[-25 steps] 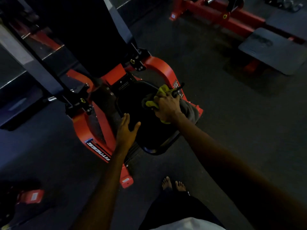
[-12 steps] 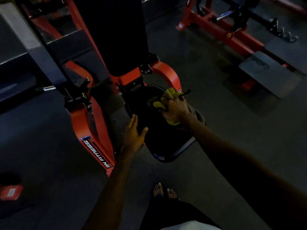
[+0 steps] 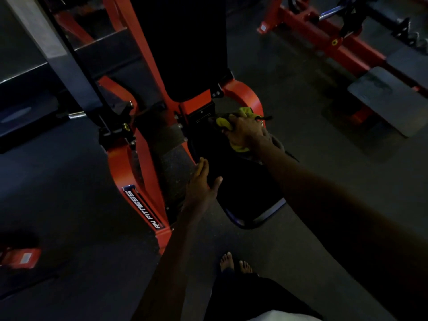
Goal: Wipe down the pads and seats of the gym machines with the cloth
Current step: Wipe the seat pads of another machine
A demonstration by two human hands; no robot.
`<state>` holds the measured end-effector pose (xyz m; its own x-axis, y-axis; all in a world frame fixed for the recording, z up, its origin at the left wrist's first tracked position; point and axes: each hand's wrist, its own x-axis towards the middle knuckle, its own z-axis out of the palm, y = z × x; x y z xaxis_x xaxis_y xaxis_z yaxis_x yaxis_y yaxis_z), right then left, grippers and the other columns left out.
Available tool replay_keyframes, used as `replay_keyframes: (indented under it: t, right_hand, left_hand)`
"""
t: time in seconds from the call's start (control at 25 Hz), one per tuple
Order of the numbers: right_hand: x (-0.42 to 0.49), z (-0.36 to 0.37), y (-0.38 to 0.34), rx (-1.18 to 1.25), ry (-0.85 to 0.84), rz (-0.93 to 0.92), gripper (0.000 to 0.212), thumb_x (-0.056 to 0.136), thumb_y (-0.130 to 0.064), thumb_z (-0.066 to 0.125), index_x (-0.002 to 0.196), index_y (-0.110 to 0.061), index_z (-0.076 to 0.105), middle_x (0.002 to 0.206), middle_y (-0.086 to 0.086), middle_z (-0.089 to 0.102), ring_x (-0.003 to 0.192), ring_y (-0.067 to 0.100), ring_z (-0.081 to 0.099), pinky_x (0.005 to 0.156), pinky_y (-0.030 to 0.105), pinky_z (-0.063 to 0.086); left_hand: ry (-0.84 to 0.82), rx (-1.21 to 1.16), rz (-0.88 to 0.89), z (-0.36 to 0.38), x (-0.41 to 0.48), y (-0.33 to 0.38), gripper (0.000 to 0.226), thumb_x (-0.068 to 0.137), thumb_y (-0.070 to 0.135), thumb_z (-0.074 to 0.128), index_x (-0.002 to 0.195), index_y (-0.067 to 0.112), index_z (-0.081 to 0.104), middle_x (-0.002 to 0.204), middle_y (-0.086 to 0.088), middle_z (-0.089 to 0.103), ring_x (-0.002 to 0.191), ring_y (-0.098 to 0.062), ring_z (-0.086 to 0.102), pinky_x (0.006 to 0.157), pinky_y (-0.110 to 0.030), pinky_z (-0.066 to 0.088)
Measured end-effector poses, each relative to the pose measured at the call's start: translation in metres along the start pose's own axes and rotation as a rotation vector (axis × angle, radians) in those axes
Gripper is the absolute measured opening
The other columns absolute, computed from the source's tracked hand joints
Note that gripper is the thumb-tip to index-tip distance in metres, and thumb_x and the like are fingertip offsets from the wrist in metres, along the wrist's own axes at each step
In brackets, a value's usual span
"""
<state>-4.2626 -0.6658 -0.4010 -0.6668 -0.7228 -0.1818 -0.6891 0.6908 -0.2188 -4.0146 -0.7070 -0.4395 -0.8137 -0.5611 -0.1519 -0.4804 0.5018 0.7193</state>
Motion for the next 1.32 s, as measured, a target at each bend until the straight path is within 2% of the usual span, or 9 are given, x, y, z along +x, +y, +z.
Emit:
replay_keyframes:
  t: [0.2, 0.28, 0.36, 0.52, 0.6, 0.76, 1.0, 1.2, 1.32]
  right_hand:
    - [-0.019, 0.014, -0.050, -0.068, -0.015, -0.281, 0.050, 0.088, -0.057, 0.056, 0.131, -0.031, 0.062, 0.148, 0.003, 0.049, 0.137, 0.034, 0.044, 0.110, 0.061, 0.030]
    - [-0.006, 0.006, -0.041, -0.059, -0.056, -0.325, 0.055, 0.089, -0.062, 0.051, 0.134, -0.032, 0.060, 0.153, -0.001, 0.046, 0.139, 0.031, 0.043, 0.113, 0.055, 0.027]
    - [0.005, 0.001, -0.029, -0.012, -0.054, -0.250, 0.054, 0.092, -0.058, 0.057, 0.137, -0.029, 0.058, 0.153, -0.001, 0.045, 0.139, 0.031, 0.043, 0.111, 0.049, 0.028]
    - [-0.015, 0.015, -0.037, 0.053, 0.039, -0.013, 0.053, 0.093, -0.052, 0.055, 0.136, -0.021, 0.055, 0.148, 0.003, 0.046, 0.136, 0.033, 0.044, 0.110, 0.055, 0.032]
    - [-0.029, 0.024, -0.040, 0.020, 0.031, -0.056, 0.057, 0.092, -0.053, 0.052, 0.140, -0.022, 0.053, 0.150, 0.003, 0.046, 0.140, 0.032, 0.041, 0.110, 0.058, 0.030]
    - [-0.010, 0.011, -0.024, 0.066, -0.002, -0.236, 0.051, 0.089, -0.054, 0.052, 0.132, -0.027, 0.059, 0.147, 0.002, 0.050, 0.141, 0.031, 0.042, 0.113, 0.059, 0.022]
    - [0.004, 0.003, -0.023, 0.174, -0.073, -0.092, 0.047, 0.091, -0.043, 0.059, 0.133, -0.022, 0.057, 0.148, 0.003, 0.046, 0.145, 0.035, 0.033, 0.110, 0.060, 0.029]
    - [-0.032, 0.001, 0.015, 0.157, -0.088, -0.006, 0.059, 0.088, -0.039, 0.062, 0.144, -0.024, 0.050, 0.159, 0.002, 0.035, 0.147, 0.038, 0.028, 0.110, 0.063, 0.027]
    - [0.012, -0.008, 0.008, 0.245, -0.111, -0.022, 0.049, 0.086, -0.037, 0.062, 0.131, -0.019, 0.057, 0.147, 0.006, 0.048, 0.135, 0.039, 0.045, 0.107, 0.059, 0.033]
  left_hand:
    - [0.013, 0.043, -0.025, 0.003, 0.008, 0.003, 0.090, 0.086, 0.067, 0.030, 0.153, 0.006, 0.035, 0.162, -0.013, 0.027, 0.150, -0.029, 0.027, 0.121, -0.042, 0.026]
    - [0.030, 0.077, -0.038, 0.006, 0.008, 0.005, 0.089, 0.087, 0.064, 0.028, 0.153, 0.005, 0.034, 0.162, -0.016, 0.028, 0.149, -0.031, 0.027, 0.121, -0.043, 0.026]
    - [0.036, 0.099, -0.057, 0.007, 0.008, 0.012, 0.088, 0.088, 0.062, 0.028, 0.153, 0.004, 0.034, 0.162, -0.016, 0.028, 0.149, -0.031, 0.027, 0.120, -0.044, 0.026]
    - [0.007, 0.067, -0.115, 0.001, 0.026, 0.020, 0.073, 0.094, 0.045, 0.044, 0.151, -0.001, 0.035, 0.160, -0.020, 0.029, 0.149, -0.033, 0.027, 0.122, -0.041, 0.023]
    - [0.001, 0.048, -0.134, -0.004, 0.042, 0.017, 0.070, 0.092, 0.036, 0.048, 0.150, -0.002, 0.037, 0.158, -0.022, 0.032, 0.148, -0.035, 0.029, 0.121, -0.039, 0.022]
    - [0.039, 0.105, -0.161, -0.003, 0.062, 0.013, 0.071, 0.091, 0.040, 0.044, 0.149, 0.000, 0.041, 0.157, -0.020, 0.035, 0.147, -0.033, 0.031, 0.120, -0.036, 0.022]
    - [0.184, 0.072, -0.165, -0.003, 0.081, 0.038, 0.049, 0.094, 0.011, 0.059, 0.142, 0.009, 0.054, 0.150, -0.011, 0.049, 0.138, -0.028, 0.044, 0.112, -0.030, 0.032]
    - [0.094, 0.104, -0.192, 0.011, 0.108, 0.057, 0.050, 0.096, 0.016, 0.059, 0.143, 0.004, 0.052, 0.151, -0.016, 0.046, 0.143, -0.030, 0.039, 0.120, -0.035, 0.026]
    - [0.081, 0.140, -0.170, 0.010, 0.109, 0.054, 0.052, 0.096, 0.019, 0.061, 0.145, 0.005, 0.050, 0.153, -0.015, 0.044, 0.144, -0.030, 0.037, 0.120, -0.037, 0.026]
